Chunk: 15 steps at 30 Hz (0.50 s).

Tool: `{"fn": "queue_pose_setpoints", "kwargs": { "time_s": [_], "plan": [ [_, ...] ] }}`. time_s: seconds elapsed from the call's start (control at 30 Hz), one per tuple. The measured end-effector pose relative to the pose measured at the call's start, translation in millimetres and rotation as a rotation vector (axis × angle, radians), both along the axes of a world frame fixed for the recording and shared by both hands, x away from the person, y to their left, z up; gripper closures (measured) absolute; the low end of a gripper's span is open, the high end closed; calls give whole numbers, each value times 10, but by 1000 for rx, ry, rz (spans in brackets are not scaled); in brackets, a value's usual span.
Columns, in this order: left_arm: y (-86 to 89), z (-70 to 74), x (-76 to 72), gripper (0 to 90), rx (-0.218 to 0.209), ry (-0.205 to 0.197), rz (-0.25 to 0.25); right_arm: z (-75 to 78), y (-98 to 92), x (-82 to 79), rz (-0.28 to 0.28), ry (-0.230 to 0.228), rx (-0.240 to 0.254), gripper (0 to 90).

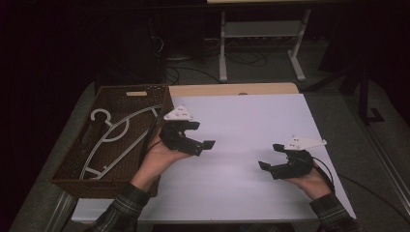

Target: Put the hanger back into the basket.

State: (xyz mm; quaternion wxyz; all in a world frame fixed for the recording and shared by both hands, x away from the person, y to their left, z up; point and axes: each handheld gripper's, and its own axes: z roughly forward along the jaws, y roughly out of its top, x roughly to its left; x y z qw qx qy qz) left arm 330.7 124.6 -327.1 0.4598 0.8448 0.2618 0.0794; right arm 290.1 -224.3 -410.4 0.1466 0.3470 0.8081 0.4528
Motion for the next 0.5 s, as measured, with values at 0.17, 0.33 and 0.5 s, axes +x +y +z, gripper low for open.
{"fn": "queue_pose_setpoints", "kwargs": {
  "time_s": [0.17,0.33,0.5],
  "plan": [
    [-172,-278,-24,99,51,11,-10,0,-3,-2,0,3,0,140],
    [-201,-482,-24,90,60,31,-2,-5,-8,-3,1,2,-4,140],
    [-206,-552,-19,92,66,31,-10,-9,-10,-7,3,1,-4,140]
  ]
}}
